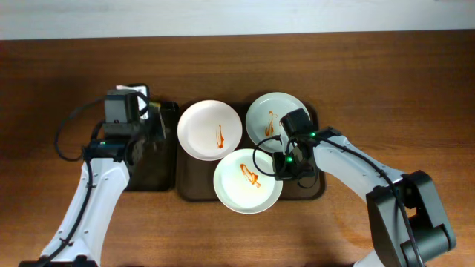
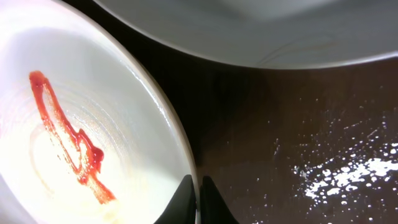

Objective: Clean dirty plates on tray and stack at the side

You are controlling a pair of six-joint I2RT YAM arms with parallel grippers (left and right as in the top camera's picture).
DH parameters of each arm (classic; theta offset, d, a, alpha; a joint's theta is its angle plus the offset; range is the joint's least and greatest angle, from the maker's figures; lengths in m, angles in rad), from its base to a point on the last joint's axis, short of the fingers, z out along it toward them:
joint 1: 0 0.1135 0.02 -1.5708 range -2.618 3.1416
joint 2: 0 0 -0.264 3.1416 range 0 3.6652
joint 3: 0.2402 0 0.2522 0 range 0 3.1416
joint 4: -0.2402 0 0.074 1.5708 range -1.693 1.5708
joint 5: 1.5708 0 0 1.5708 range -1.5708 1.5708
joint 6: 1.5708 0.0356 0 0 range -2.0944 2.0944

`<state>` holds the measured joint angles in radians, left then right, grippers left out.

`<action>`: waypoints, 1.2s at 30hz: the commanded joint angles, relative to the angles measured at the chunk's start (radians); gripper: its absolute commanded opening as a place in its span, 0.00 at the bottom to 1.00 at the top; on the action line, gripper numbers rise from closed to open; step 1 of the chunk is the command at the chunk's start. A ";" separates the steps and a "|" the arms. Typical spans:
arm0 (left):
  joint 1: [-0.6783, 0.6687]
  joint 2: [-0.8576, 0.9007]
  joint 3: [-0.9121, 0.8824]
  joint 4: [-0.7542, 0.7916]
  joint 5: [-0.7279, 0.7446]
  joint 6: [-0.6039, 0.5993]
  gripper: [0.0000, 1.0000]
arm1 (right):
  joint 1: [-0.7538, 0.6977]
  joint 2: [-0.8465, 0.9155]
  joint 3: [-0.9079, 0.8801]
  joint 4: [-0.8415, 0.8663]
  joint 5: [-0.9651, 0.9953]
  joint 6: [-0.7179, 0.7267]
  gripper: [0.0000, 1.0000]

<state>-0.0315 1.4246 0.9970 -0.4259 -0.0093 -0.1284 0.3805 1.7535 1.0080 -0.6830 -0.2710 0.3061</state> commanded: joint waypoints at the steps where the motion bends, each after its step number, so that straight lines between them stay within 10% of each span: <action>1: 0.002 0.100 0.003 -0.084 0.019 -0.066 0.00 | 0.006 0.007 0.016 0.004 0.006 -0.001 0.04; 9: -0.019 0.125 0.003 -0.110 0.325 -0.152 0.00 | 0.006 0.007 0.016 0.004 0.006 -0.001 0.04; 13: -0.232 0.131 0.002 -0.115 0.440 -0.278 0.00 | 0.006 0.007 0.016 0.007 0.006 -0.001 0.04; 22: -0.426 0.386 0.002 0.173 0.834 -0.532 0.00 | 0.006 0.007 0.016 0.007 0.006 -0.001 0.04; 36: -0.492 0.474 0.000 0.164 0.815 -0.646 0.00 | 0.006 0.007 0.016 0.007 0.006 -0.001 0.04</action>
<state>-0.5159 1.8919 0.9951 -0.2504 0.8200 -0.7532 0.3805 1.7538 1.0080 -0.6804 -0.2707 0.3061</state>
